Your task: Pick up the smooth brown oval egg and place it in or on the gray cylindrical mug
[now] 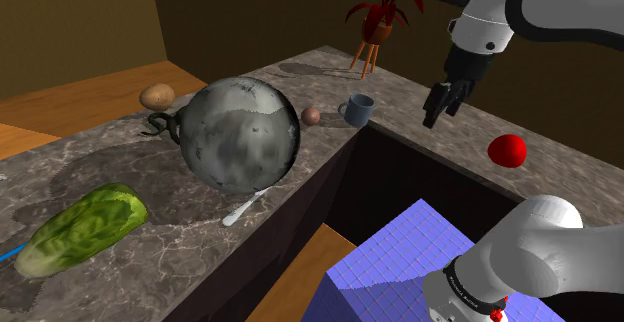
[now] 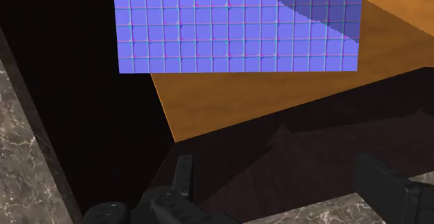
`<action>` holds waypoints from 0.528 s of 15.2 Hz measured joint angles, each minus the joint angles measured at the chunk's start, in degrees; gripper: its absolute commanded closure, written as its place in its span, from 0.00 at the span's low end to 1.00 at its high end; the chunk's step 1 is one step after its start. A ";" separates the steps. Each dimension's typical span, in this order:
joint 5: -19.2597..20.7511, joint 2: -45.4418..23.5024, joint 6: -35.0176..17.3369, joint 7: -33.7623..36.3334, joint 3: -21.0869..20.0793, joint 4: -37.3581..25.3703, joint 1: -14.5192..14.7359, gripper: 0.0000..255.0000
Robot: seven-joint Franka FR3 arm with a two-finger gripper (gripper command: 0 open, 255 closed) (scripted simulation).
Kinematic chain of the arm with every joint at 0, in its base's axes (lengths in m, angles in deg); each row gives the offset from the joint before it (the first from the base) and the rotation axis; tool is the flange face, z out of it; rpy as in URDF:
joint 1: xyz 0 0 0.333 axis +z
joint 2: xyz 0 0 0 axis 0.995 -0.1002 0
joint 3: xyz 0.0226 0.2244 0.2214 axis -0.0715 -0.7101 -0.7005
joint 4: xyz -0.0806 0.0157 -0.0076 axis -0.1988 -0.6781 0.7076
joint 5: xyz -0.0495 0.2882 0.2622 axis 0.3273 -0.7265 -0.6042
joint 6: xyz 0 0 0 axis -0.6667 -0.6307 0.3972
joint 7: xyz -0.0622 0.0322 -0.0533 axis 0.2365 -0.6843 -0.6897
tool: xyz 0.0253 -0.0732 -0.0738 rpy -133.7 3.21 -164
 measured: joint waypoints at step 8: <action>-6.99 -3.87 -14.82 13.85 -3.71 6.53 -2.65 0.00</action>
